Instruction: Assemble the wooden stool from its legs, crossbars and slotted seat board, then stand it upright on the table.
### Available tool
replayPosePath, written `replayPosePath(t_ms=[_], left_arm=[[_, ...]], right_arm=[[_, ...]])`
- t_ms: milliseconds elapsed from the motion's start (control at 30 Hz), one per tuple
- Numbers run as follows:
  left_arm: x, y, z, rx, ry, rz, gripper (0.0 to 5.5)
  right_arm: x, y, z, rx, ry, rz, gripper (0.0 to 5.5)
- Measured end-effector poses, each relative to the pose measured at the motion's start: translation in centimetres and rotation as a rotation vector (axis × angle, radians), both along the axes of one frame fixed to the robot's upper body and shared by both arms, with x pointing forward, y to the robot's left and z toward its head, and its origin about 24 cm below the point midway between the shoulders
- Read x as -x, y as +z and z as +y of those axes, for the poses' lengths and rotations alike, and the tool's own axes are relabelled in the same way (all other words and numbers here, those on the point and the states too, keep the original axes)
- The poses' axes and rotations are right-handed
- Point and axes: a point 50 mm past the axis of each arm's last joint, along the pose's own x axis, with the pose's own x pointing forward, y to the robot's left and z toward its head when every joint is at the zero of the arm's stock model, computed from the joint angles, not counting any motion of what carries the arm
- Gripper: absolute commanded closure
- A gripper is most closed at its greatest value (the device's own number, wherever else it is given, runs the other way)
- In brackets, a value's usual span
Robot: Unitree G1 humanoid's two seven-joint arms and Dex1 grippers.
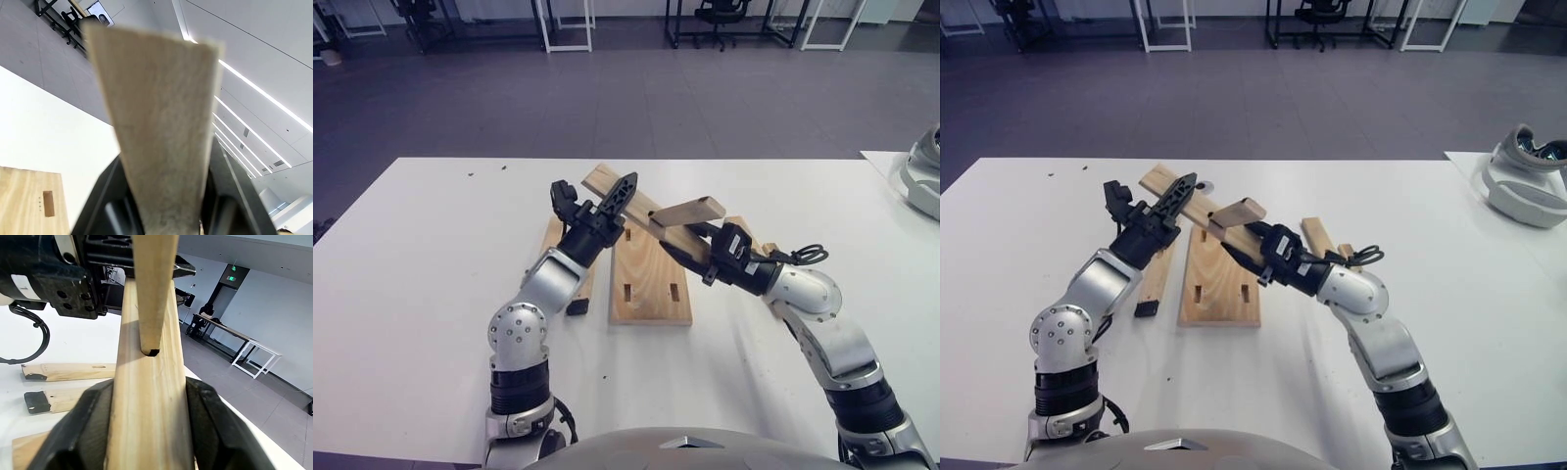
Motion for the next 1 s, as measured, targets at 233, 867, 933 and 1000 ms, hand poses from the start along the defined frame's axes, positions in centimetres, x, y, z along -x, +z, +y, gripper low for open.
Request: replayPosePath(t_ms=[233, 867, 933, 1000], left_arm=[[1.4, -1.2, 2.4, -0.112, 0.159, 0.053, 4.49], [4.0, -2.0, 7.1, -0.460, 0.420, 0.088, 4.49], [4.3, -1.6, 6.6, -0.498, 0.423, 0.059, 4.49], [4.4, -1.2, 6.2, -0.545, 0.440, 0.025, 4.49]], right_arm=[[0.8, -0.5, -1.0, -0.012, -0.028, 0.047, 2.60], [3.0, -10.7, -4.1, 0.280, -0.263, 0.270, 2.60], [3.1, -10.8, -3.8, 0.280, -0.242, 0.277, 2.60], [3.3, -10.7, -3.3, 0.258, -0.197, 0.293, 2.60]])
